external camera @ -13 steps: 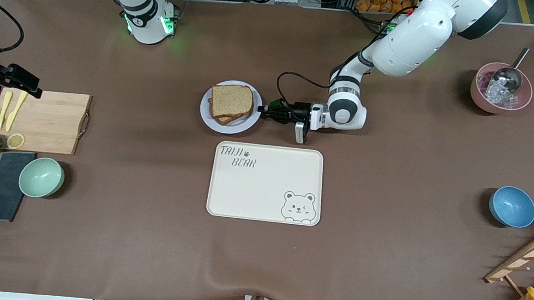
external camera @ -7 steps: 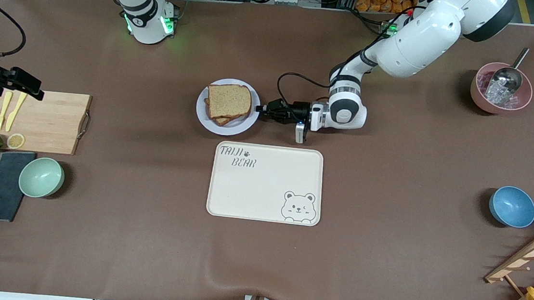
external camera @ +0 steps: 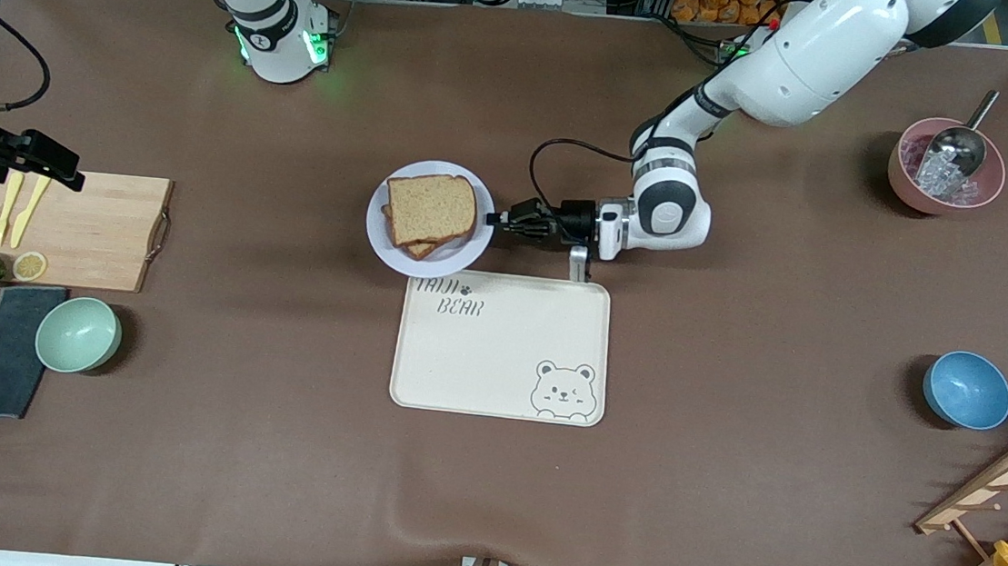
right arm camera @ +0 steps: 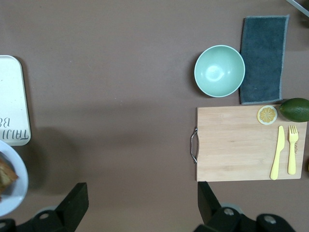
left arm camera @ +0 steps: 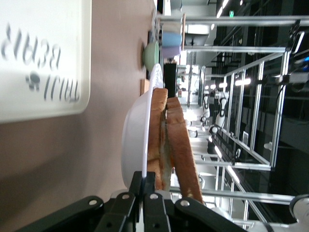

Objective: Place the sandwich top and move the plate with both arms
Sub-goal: 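Slide the plate with the left gripper onto the bear tray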

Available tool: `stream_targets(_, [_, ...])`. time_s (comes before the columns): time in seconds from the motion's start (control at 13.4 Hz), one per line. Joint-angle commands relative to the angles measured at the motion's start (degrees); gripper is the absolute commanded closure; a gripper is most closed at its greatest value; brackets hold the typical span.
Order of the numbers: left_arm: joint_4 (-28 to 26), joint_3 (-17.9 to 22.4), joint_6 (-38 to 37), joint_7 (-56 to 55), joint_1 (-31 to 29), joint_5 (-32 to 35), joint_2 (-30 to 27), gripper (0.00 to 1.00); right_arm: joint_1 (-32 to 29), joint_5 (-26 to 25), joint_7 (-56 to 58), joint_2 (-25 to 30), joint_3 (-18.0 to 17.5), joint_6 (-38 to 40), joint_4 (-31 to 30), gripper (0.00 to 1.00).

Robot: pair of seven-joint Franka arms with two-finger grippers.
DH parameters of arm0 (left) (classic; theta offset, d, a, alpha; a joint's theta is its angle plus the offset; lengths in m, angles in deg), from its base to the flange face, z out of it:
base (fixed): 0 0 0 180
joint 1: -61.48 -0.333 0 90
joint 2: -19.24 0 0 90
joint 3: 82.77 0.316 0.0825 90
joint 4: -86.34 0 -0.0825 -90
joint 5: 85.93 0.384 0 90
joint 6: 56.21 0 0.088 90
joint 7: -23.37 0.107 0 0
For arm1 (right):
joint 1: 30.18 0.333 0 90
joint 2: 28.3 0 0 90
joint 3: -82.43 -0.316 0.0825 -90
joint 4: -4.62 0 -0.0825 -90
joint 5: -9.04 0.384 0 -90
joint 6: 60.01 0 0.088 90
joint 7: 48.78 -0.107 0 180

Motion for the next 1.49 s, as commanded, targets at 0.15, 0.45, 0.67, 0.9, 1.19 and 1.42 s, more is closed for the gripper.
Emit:
stream_targets(0.15, [-0.88, -0.97, -0.45, -2.86, -7.57, 5.89, -1.76, 1.0, -1.21, 0.21, -0.28, -0.51, -0.46, 0.51, 0.31, 0.0])
stream_targets(0.45, [-0.53, -0.79, -0.45, -4.63, -11.78, 9.23, -1.77, 1.0, -1.12, 0.21, -0.28, -0.86, -0.46, 0.51, 0.13, 0.0])
stream_targets(0.67, [0.34, -0.53, -0.45, -5.33, -14.87, 13.63, -1.15, 1.0, -1.12, 0.21, -0.37, -0.95, -0.46, 0.43, 0.05, 0.0])
stream_targets(0.9, [1.92, -0.53, -0.53, -6.04, -15.4, 13.64, 0.69, 1.0, -0.86, 0.21, -0.37, -1.3, -0.55, 0.16, -0.13, 0.0])
stream_targets(1.19, [4.47, -0.35, -0.54, -7.35, -16.36, 13.55, 2.18, 1.0, -0.86, 0.21, -0.37, -1.39, -0.46, 0.16, -0.13, 0.0])
stream_targets(1.42, [5.97, 0.17, -0.8, -6.91, -17.33, 13.64, 4.39, 1.0, -0.94, 0.21, -0.37, -1.47, -0.46, -0.01, -0.13, 0.0])
